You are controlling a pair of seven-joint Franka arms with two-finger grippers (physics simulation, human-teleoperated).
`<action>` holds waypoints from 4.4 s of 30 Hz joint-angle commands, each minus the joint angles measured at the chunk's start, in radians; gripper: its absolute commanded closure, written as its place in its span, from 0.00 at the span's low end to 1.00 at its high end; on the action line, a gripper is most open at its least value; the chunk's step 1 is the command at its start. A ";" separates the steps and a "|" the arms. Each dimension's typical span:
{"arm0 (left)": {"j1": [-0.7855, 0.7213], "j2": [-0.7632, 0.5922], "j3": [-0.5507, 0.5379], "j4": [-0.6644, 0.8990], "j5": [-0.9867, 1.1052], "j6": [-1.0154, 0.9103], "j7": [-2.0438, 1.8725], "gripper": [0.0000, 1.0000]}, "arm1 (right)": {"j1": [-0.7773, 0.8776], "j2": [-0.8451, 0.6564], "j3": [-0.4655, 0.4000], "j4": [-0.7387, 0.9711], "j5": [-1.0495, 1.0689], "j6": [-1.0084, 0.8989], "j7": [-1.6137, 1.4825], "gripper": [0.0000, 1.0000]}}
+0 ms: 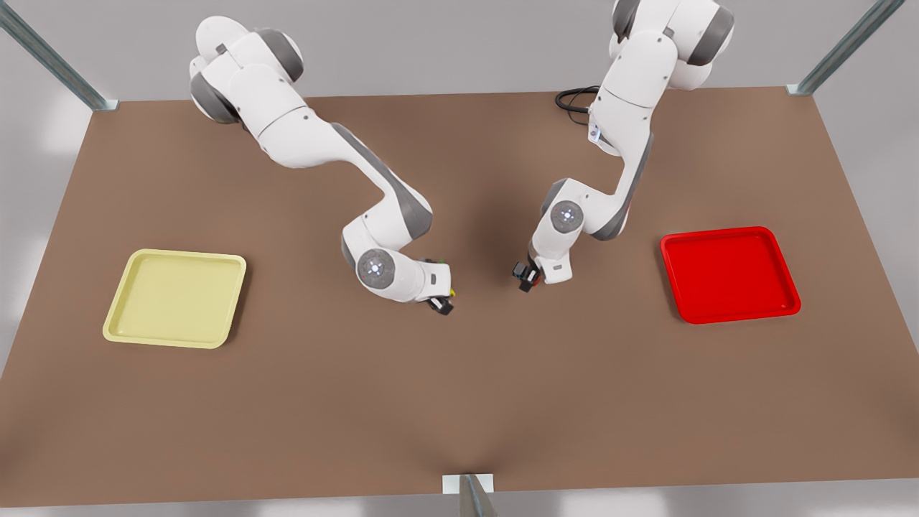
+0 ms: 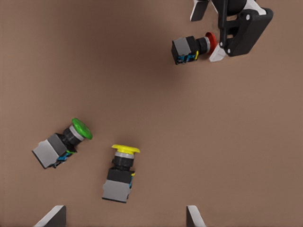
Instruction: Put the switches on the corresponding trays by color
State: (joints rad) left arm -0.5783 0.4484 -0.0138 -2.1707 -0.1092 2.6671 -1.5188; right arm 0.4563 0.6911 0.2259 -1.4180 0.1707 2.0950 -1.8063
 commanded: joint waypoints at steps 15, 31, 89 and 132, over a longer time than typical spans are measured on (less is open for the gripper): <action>-0.032 0.033 -0.005 0.000 -0.003 0.022 -0.001 0.42 | 0.099 0.064 -0.066 -0.056 -0.292 0.083 0.033 0.10; -0.032 0.035 -0.005 -0.001 -0.003 0.020 0.000 0.49 | 0.119 0.087 -0.088 -0.131 -0.278 0.204 0.050 0.11; 0.543 -0.068 0.009 0.891 0.181 -0.966 1.614 0.00 | 0.134 0.068 -0.100 -0.225 -0.277 0.280 0.085 0.45; 0.537 -0.060 0.012 0.888 0.178 -0.971 1.612 0.00 | -0.192 -0.174 -0.109 -0.426 -0.275 0.264 -0.156 0.50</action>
State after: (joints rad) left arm -0.0414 0.3882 -0.0015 -1.2824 0.0717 1.6966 0.0936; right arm 0.2254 0.5170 0.1152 -1.8438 -0.1053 2.3599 -1.9995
